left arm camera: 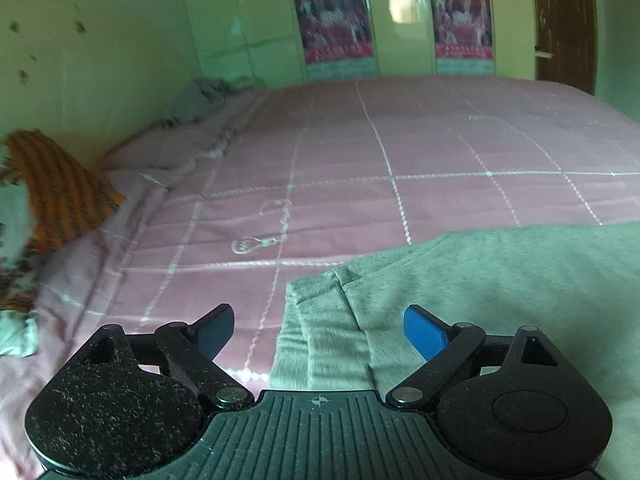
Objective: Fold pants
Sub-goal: 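Grasp the waistband edge with the left tool while the right tool grasps the waistband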
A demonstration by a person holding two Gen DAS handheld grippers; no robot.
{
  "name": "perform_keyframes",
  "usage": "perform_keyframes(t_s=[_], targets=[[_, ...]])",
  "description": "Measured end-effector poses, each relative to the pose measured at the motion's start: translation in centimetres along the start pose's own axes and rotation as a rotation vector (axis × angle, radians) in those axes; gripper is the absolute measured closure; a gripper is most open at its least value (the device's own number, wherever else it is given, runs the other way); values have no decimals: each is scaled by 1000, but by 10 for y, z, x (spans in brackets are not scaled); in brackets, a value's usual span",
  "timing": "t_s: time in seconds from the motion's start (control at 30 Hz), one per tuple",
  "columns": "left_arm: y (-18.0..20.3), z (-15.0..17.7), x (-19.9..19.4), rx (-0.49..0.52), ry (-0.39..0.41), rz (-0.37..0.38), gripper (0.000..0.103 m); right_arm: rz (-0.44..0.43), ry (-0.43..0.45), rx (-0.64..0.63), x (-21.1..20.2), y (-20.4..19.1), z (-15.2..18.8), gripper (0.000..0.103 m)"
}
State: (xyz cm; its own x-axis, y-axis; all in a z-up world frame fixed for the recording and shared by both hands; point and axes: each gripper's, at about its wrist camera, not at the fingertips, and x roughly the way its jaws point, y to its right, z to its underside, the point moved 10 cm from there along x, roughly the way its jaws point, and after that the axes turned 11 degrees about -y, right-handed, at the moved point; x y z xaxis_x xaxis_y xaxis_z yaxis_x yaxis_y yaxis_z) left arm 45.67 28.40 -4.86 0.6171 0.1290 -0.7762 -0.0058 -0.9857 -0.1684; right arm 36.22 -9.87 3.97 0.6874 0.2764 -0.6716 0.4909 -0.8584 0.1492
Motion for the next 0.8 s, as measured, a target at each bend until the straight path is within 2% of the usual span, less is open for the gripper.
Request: perform_keyframes(t_s=[0.07,0.1,0.13,0.17,0.2,0.27,0.3,0.33,0.37,0.47,0.57,0.67,0.7,0.77,0.8], targets=[[-3,-7,22,19,-24,4,12,-17,-15,-9,26,6,-6,11],[-4,-10,33,30,-35,-6,13,-24,-28,-20,39,7,-9,24],[-3,-12,43,42,-49,-8,14,-36,-44,-23,50,10,-9,41],[-3,-14,54,55,-61,-7,14,-50,-68,-21,64,11,-9,79],[-4,-14,62,66,-67,-15,14,-57,-97,-15,78,13,-7,82],[-8,-17,78,89,-84,-22,14,-65,-120,-22,98,15,-4,65],[-12,-19,85,88,-85,-29,14,-57,-132,-29,107,17,-2,47],[-15,-20,91,80,-91,-27,14,-44,-144,-32,115,21,1,37],[-18,-22,98,70,-93,-24,14,-36,-145,-36,121,25,2,32],[-23,-24,116,54,-118,29,14,-33,-204,-31,142,39,11,34],[-13,-18,133,73,-187,147,14,-84,-278,-16,162,49,24,32],[-11,-13,145,26,-212,198,14,-151,-340,-17,171,51,39,30],[-10,-13,147,9,-206,203,18,-172,-340,-10,170,52,40,30],[-1,-15,148,7,-188,203,36,-190,-344,-5,169,53,43,32],[6,-19,145,17,-176,217,61,-193,-344,-15,168,51,43,40]])
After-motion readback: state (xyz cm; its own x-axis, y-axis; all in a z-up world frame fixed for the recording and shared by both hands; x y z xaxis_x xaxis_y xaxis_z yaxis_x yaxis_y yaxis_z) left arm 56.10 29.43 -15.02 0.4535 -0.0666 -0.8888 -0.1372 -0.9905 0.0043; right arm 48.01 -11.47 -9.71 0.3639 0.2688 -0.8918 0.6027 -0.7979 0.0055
